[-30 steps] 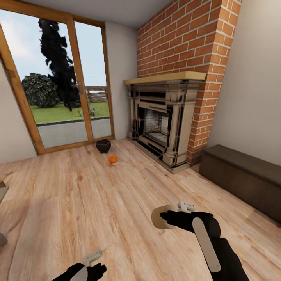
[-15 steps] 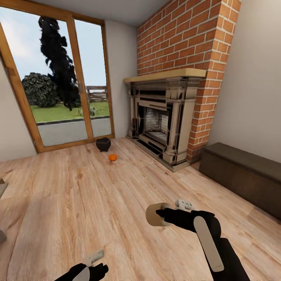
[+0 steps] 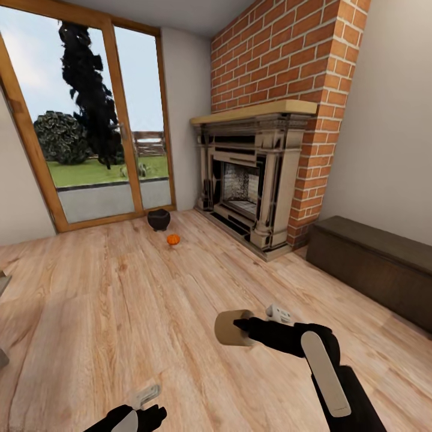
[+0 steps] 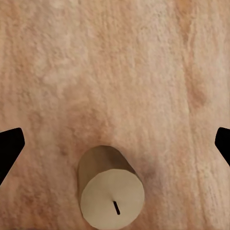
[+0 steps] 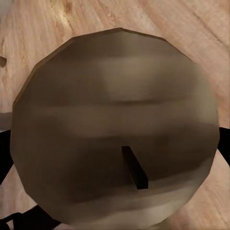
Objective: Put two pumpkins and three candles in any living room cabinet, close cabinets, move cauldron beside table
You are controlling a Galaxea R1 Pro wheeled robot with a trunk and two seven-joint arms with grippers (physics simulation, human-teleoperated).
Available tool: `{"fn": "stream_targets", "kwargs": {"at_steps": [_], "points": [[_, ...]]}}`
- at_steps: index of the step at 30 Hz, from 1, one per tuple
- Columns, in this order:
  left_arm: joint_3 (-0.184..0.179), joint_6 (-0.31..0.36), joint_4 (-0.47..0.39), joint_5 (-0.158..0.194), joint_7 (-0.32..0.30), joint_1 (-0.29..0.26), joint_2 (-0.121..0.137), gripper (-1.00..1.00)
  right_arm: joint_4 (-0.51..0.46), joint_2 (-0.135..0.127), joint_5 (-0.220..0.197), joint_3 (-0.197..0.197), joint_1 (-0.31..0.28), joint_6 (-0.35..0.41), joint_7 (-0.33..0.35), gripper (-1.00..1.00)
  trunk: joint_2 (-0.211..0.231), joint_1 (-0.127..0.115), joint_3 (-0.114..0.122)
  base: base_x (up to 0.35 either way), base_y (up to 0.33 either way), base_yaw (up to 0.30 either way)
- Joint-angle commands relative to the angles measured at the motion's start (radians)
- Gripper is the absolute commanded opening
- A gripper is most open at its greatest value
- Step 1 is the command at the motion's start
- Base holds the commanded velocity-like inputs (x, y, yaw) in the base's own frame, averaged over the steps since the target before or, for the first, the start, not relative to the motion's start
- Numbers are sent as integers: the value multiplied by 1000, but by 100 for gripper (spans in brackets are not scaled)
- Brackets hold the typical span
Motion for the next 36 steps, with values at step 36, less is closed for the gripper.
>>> {"fn": "stream_targets", "kwargs": {"at_steps": [36], "points": [[-8,6,-4,13,4,0,1,100,3,2,-24,0,-1,1,-10,-100,-138,76,-76,0,0,0]]}}
